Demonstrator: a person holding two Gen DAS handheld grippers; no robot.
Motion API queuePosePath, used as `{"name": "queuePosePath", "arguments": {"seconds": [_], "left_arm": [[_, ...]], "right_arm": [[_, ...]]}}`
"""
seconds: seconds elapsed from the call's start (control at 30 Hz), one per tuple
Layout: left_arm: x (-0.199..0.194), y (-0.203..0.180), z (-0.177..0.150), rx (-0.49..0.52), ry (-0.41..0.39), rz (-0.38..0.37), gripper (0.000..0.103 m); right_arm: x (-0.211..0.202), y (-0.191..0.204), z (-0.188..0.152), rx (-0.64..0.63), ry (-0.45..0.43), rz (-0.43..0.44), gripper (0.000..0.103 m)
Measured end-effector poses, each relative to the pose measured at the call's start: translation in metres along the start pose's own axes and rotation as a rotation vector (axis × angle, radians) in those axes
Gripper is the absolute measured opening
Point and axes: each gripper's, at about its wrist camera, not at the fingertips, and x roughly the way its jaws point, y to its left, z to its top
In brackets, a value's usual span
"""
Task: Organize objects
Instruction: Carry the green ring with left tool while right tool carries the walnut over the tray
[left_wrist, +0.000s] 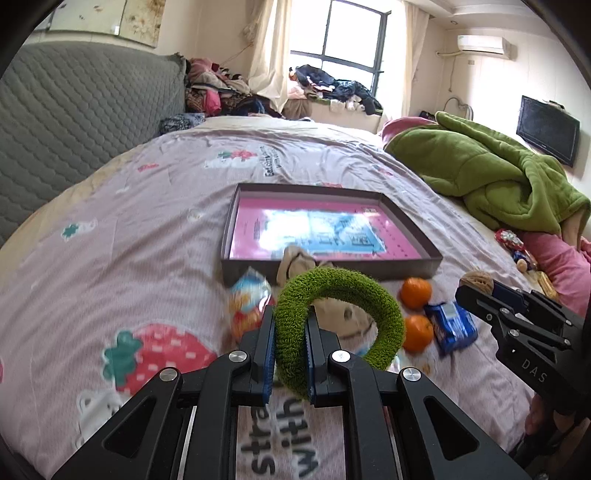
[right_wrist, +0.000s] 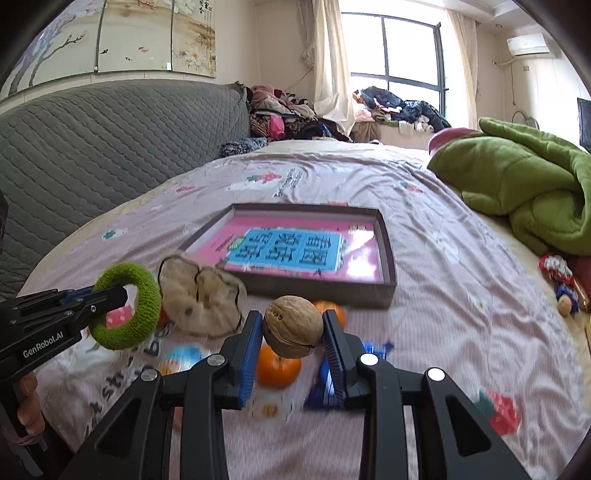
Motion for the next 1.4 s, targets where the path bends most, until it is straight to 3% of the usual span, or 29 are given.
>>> {"name": "queuePosePath", "arguments": {"seconds": [0.33, 0.8, 1.17, 1.4], "left_arm": [[0.034, 0.017, 0.037, -0.031, 0.014, -0.019, 0.013], [0.09, 0.048, 0.087, -0.053, 0.041, -0.026, 0.013], [0.142, 0.046, 0.088, -0.051, 0.138, -0.082, 0.013], [0.163, 0.041, 0.087, -0.009, 0.181, -0.058, 0.013]], "right_arm": [[0.026, -0.012, 0.038, -0.013, -0.03, 0.022, 0.034], [0.088, -0.044, 0.066, 0.01, 0.056, 0.025, 0.034], [0.131, -0.05, 0.063, -0.007, 0.153, 0.014, 0.034], [0.15, -0.047, 0.057, -0.027, 0.217, -0.012, 0.034]]}}
